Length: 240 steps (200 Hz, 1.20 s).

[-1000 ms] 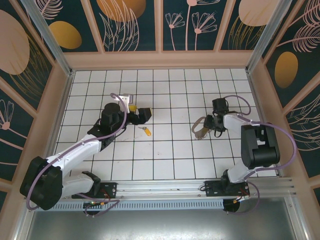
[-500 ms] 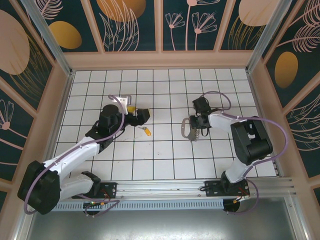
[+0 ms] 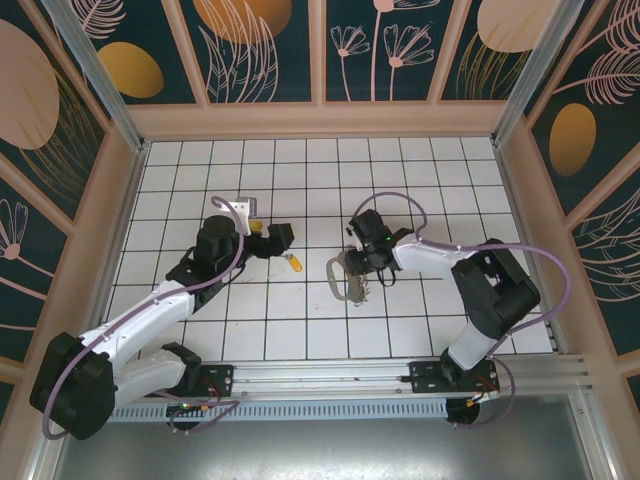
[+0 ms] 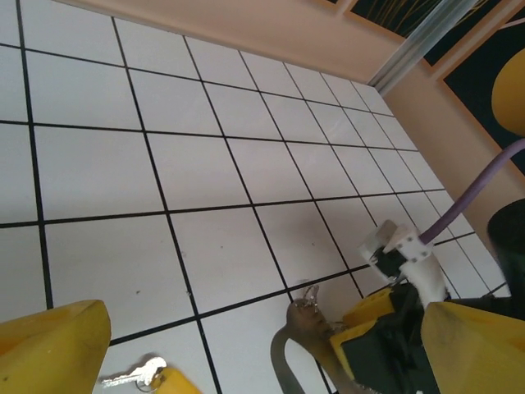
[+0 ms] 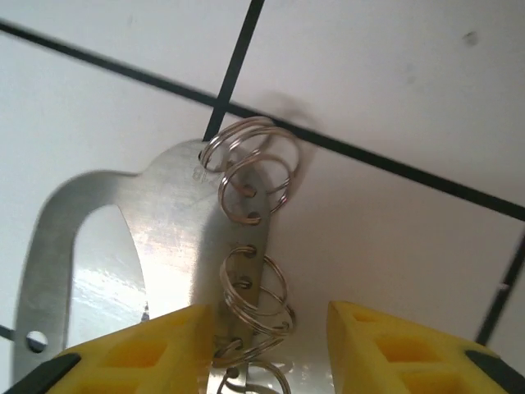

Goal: Put the keys on the keyring

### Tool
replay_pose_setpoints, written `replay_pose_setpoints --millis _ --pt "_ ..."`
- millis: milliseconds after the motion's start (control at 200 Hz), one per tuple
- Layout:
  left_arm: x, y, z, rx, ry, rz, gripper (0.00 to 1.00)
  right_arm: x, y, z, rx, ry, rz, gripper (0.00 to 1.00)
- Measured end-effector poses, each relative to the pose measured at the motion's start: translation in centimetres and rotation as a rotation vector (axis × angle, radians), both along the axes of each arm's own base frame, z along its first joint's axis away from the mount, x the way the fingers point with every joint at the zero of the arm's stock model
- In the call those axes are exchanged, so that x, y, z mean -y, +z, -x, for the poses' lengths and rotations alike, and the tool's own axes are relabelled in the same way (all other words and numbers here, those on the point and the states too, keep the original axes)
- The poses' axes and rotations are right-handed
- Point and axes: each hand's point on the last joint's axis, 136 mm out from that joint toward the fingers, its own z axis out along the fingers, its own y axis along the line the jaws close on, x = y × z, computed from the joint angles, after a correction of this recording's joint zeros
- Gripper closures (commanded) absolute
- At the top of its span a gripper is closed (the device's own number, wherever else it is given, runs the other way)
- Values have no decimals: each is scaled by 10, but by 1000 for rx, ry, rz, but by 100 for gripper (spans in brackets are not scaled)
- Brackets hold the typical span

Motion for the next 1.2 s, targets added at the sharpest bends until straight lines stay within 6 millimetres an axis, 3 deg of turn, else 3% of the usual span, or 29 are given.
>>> replay_pose_setpoints --millis 210,335,475,736,1001,1201 --pt "-8 -1 7 -10 17 -13 5 -10 44 -13 47 46 -81 47" --pt "-12 -11 14 -39 19 -22 6 -18 56 -27 49 86 -107 48" --pt "-14 -16 18 -57 20 -28 7 -28 45 -42 15 135 -86 51" --pt "-15 -23 20 -79 20 -42 8 -26 20 -43 -85 170 -39 64" --pt "-14 -37 18 -117 20 -64 8 -32 19 -37 -119 183 -79 65" --pt "-14 -39 18 -119 21 -66 8 -30 2 -35 -158 180 -61 66"
